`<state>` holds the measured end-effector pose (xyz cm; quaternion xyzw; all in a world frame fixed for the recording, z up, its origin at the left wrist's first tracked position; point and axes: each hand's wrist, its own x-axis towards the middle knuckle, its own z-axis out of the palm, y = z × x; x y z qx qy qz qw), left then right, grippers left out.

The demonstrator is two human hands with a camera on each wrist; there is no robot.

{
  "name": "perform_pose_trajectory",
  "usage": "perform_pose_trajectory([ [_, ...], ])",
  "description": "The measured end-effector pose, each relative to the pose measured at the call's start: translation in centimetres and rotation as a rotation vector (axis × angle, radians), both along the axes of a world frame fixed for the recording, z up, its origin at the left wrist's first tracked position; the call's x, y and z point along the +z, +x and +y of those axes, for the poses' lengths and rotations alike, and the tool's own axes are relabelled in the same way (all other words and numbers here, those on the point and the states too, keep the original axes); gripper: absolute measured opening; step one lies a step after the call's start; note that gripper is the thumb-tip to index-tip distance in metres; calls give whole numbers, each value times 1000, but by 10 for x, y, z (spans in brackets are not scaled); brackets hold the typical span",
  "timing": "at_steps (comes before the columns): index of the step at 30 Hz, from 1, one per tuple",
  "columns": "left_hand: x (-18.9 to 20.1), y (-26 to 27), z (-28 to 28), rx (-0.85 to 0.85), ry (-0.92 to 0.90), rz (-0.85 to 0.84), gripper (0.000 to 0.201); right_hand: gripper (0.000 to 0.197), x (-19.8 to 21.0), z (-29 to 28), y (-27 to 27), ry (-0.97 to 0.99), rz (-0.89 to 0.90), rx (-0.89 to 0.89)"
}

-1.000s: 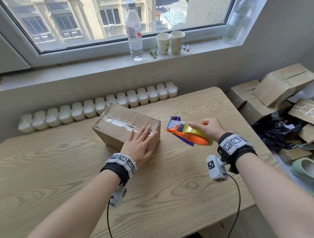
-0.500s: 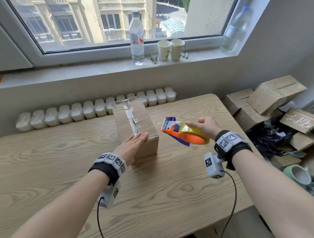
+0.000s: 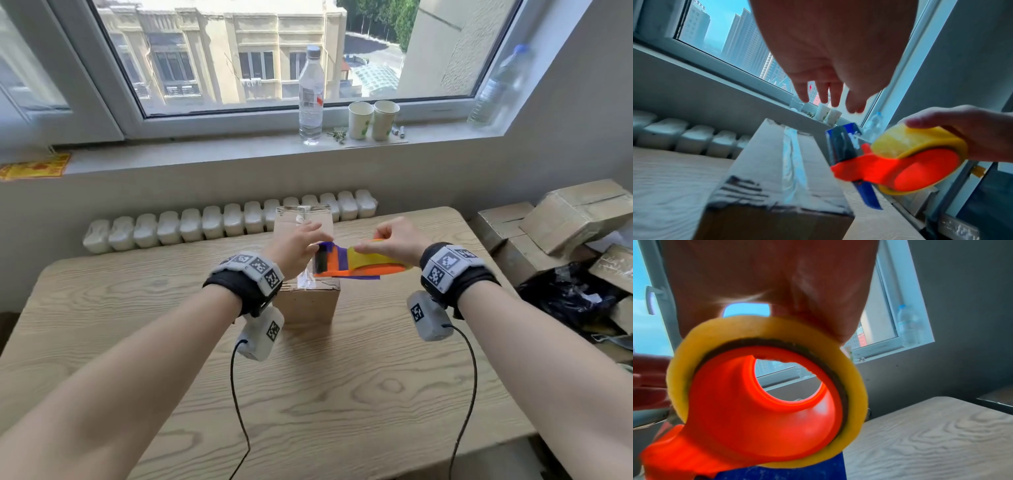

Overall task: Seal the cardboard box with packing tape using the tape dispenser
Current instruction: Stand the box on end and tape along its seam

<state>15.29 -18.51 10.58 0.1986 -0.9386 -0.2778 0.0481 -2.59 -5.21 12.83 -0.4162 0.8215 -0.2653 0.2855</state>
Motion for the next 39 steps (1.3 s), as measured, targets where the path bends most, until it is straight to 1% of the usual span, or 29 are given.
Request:
perform_pose_trajectory([
  [3,14,-3,0,-72,-49,-52,27,46,8,-8,7,-4,69,57],
  [8,25,-1,-7,-36,-48,-97,14,48,18,-14,14,20,152,90],
  [12,30,2,-12,-15,-42,-89,14,50,19,-17,17,78,249,91],
  [14,35,3,-12,-27,-40,-120,12,52,19,-18,18,102,257,92],
  [16,38,7,-14,-8,17,-153,12,52,20,-19,18,114,240,100],
  [17,39,10,-16,13,73,-138,16,52,21,-20,18,122,231,105],
  [20,37,17,-22,80,225,13,25,52,25,-19,14,128,180,83],
  [23,35,19,-23,221,362,69,38,45,26,-18,10,124,101,55],
  [24,35,19,-23,245,392,67,36,41,27,-18,9,130,81,59],
  [25,35,18,-23,252,397,62,30,37,28,-17,8,133,66,61],
  [27,36,18,-24,257,394,66,19,35,31,-14,4,127,43,60],
  [29,38,18,-24,264,406,86,16,41,33,-10,-1,134,59,53],
  [31,40,17,-25,264,409,96,13,46,36,-4,-6,155,115,28],
  [36,43,10,-24,254,399,82,7,52,41,3,-17,173,162,-1],
  [39,43,7,-22,252,379,65,5,54,43,9,-20,228,218,-23],
])
